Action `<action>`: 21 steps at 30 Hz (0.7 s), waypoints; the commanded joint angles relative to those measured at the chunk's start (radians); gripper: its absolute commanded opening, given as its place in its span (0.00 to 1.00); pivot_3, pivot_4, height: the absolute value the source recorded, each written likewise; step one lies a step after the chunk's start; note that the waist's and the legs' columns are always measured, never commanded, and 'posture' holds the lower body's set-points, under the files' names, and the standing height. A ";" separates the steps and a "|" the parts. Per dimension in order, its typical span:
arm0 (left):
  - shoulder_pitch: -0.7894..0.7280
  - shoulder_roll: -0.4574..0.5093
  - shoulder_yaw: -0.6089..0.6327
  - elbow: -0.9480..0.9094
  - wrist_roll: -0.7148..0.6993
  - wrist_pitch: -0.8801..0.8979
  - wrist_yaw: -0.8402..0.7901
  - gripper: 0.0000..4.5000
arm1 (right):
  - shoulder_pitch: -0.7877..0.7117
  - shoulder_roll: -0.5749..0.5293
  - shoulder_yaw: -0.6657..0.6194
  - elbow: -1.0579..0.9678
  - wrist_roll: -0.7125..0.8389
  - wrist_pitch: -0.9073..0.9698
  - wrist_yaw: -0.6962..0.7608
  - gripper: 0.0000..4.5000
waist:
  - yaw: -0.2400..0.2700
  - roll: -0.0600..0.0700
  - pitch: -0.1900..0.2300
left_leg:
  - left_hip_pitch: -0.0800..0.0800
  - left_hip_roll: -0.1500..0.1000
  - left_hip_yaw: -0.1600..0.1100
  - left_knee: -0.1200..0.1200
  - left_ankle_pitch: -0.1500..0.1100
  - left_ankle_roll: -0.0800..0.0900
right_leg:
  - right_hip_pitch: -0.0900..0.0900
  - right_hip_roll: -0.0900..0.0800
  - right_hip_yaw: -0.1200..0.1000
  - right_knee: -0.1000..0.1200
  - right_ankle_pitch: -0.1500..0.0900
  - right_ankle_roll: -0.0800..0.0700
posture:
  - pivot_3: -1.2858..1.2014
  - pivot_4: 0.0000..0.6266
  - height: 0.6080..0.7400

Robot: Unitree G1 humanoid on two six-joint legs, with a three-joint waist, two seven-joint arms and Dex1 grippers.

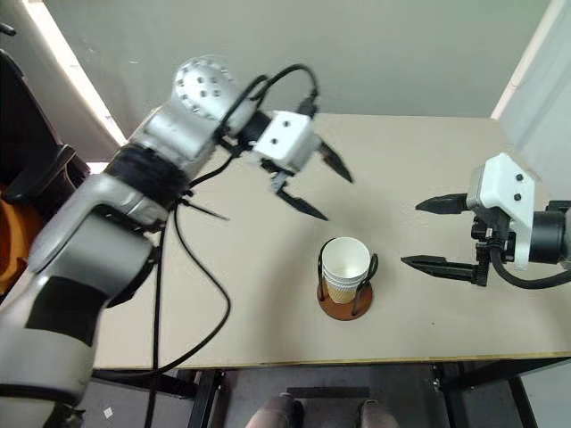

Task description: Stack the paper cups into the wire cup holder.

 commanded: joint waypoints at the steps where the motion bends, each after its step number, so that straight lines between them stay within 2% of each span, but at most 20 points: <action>1: 0.174 0.173 0.159 -0.241 -0.058 0.219 -0.020 0.82 | 0.014 -0.037 -0.003 0.067 -0.048 -0.040 0.038 1.00 | -0.003 0.000 0.000 | 0.000 0.000 0.000 0.000 0.002 -0.003 | -0.001 0.000 0.000 0.000 0.000 0.000 | 0.52 0.24 1.00; 6: 0.554 0.447 0.429 -0.522 -0.136 0.460 0.124 0.82 | -0.012 -0.067 0.043 0.191 -0.112 -0.106 0.107 1.00 | -0.009 0.000 0.000 | -0.001 0.000 0.000 -0.001 0.002 -0.004 | -0.002 -0.001 0.000 0.000 -0.002 -0.003 | 0.52 0.24 1.00; 8: 0.669 0.501 0.542 -0.592 -0.162 0.526 0.180 0.82 | -0.037 -0.069 0.064 0.232 -0.127 -0.139 0.140 1.00 | -0.007 0.000 0.000 | 0.000 0.000 0.000 -0.002 0.002 -0.004 | -0.002 -0.001 0.000 0.000 -0.003 -0.006 | 0.52 0.24 1.00; 11: 0.776 0.520 0.669 -0.645 -0.188 0.595 0.221 0.82 | -0.069 -0.068 0.071 0.282 -0.121 -0.174 0.206 1.00 | 0.000 0.001 0.001 | 0.002 0.000 -0.002 -0.003 0.003 -0.003 | -0.001 -0.001 -0.001 0.002 -0.010 -0.018 | 0.52 0.24 1.00; 13: 0.831 0.522 0.733 -0.642 -0.184 0.617 0.227 0.82 | -0.105 -0.065 0.091 0.318 -0.118 -0.187 0.245 1.00 | 0.000 0.001 0.000 | 0.005 0.000 -0.001 -0.006 -0.001 0.004 | 0.002 -0.001 -0.001 0.003 -0.009 -0.021 | 0.52 0.24 1.00; 21: 0.914 0.531 0.863 -0.637 -0.136 0.644 0.228 0.82 | -0.151 -0.045 0.137 0.365 -0.154 -0.198 0.269 1.00 | -0.015 0.000 0.001 | 0.018 0.001 -0.001 -0.024 0.007 -0.006 | 0.001 0.000 -0.001 0.003 -0.004 -0.033 | 0.52 0.24 1.00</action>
